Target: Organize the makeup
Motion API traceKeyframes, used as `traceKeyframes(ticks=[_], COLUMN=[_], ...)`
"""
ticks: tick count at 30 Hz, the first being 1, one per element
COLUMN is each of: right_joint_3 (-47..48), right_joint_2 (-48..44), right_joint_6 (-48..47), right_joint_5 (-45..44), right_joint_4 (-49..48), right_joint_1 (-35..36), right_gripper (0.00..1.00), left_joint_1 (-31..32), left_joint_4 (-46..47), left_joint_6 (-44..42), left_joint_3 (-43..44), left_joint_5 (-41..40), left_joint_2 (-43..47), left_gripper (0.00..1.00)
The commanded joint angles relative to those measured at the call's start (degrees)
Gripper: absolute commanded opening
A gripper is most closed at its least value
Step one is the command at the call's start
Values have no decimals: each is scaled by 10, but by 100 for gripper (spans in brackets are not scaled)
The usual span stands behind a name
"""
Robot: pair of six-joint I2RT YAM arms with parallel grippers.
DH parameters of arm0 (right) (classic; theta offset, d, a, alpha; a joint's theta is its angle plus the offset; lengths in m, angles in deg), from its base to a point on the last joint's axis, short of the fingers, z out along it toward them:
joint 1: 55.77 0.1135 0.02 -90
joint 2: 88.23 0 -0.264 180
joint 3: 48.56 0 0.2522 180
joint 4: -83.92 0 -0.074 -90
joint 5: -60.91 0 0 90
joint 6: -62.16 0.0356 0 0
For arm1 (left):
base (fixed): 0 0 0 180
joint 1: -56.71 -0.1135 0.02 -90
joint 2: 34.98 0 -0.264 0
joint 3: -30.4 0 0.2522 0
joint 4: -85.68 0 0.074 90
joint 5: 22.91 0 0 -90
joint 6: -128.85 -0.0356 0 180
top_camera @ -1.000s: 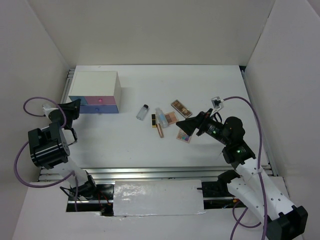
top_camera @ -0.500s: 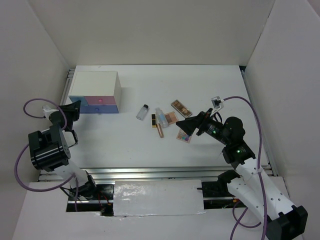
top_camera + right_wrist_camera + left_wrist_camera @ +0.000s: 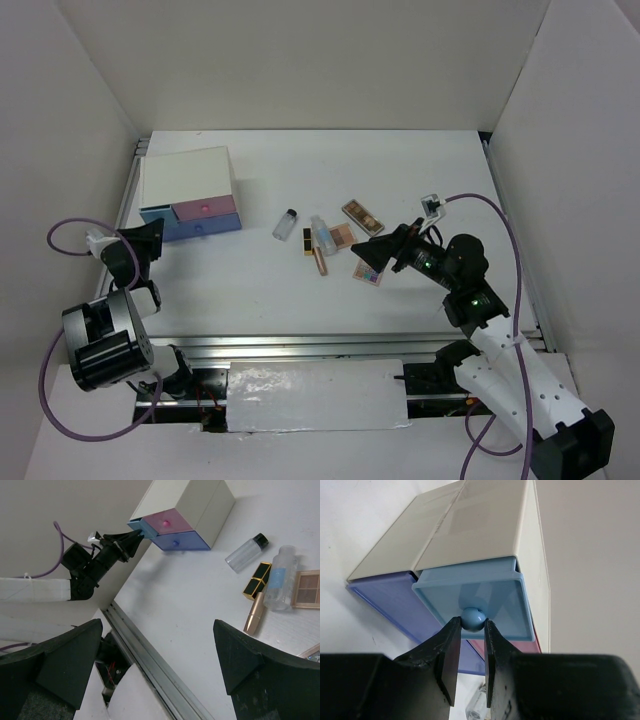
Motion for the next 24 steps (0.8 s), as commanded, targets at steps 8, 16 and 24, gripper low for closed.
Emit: traceKeyframes(ticks=[8, 16, 24], right_joint_3=[-12, -14, -17], right_joint_2=[9, 21, 23], right_joint_6=[4, 8, 12], right_joint_5=[9, 15, 22], right_joint_4=[-38, -48, -54], right_joint_1=[3, 3, 3], right_gripper=[100, 100, 100], left_joint_1=[-6, -6, -6], left_joint_4=[18, 52, -28], left_joint_6=[-7, 11, -11], left_joint_3=[1, -28, -46], left_joint_5=[7, 24, 5], left_joint_2=[-29, -57, 32], left_gripper=[9, 6, 5])
